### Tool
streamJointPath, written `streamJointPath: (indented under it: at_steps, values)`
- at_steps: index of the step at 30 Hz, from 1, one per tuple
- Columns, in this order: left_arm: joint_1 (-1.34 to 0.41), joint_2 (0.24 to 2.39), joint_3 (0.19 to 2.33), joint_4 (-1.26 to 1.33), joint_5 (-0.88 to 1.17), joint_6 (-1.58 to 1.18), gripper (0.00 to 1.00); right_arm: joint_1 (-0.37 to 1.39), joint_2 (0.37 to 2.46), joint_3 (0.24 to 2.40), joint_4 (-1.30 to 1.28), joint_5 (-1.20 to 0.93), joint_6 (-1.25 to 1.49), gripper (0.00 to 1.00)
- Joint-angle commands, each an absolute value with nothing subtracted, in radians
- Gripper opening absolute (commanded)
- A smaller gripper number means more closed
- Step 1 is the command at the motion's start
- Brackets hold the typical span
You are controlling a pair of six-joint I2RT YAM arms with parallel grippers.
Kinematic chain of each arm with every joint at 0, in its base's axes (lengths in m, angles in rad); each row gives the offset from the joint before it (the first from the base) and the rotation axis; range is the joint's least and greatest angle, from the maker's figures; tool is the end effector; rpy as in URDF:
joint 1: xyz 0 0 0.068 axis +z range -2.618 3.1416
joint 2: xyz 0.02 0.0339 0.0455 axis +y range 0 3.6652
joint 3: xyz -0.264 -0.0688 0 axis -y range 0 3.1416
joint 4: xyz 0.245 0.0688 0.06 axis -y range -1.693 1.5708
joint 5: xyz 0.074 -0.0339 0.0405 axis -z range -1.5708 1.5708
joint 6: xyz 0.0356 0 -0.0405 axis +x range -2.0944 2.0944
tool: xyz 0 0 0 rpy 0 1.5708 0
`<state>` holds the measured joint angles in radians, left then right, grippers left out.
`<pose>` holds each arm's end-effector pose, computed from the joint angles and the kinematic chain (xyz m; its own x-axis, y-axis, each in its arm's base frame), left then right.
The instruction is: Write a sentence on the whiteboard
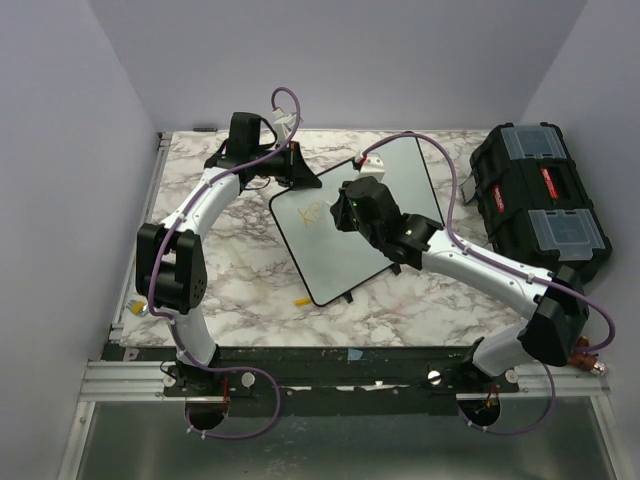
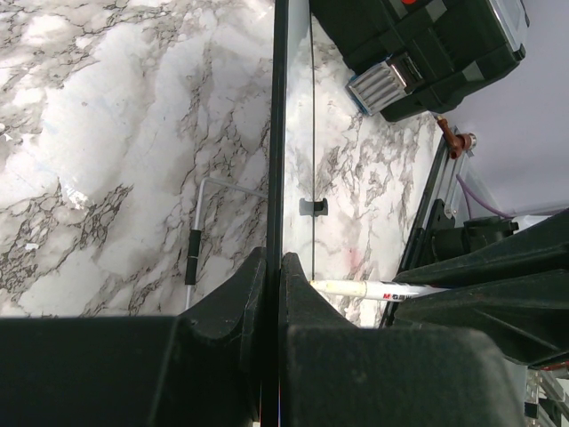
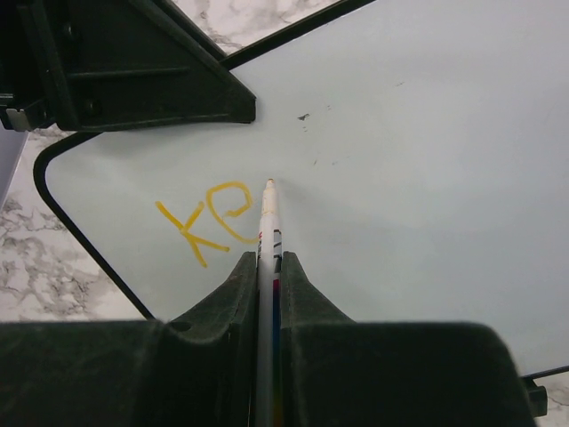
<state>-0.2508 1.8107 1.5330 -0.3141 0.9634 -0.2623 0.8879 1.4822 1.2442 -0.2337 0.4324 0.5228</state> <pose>0.3929 -0.1308 0.3079 -0.7298 0.0342 -0.6828 0.6343 0.4065 -0.6576 0.2284 0.2571 0.3287 -0.4825 0.1253 -0.8669 -0.2630 0.9233 0.2798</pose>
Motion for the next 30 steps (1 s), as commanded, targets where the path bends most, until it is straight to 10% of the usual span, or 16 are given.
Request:
streamJointPath:
  at_steps: [1,30]
  values:
    - [-0.264,1.807,1.537,-0.289,0.952,-0.184,0.0,0.877,1.497,1.237,-0.207,0.42,0.522,0.01]
    - [-0.264,1.813,1.542,-0.302,0.943,-0.172,0.0,0.852,1.513,1.178,-0.225,0.373,0.52,0.01]
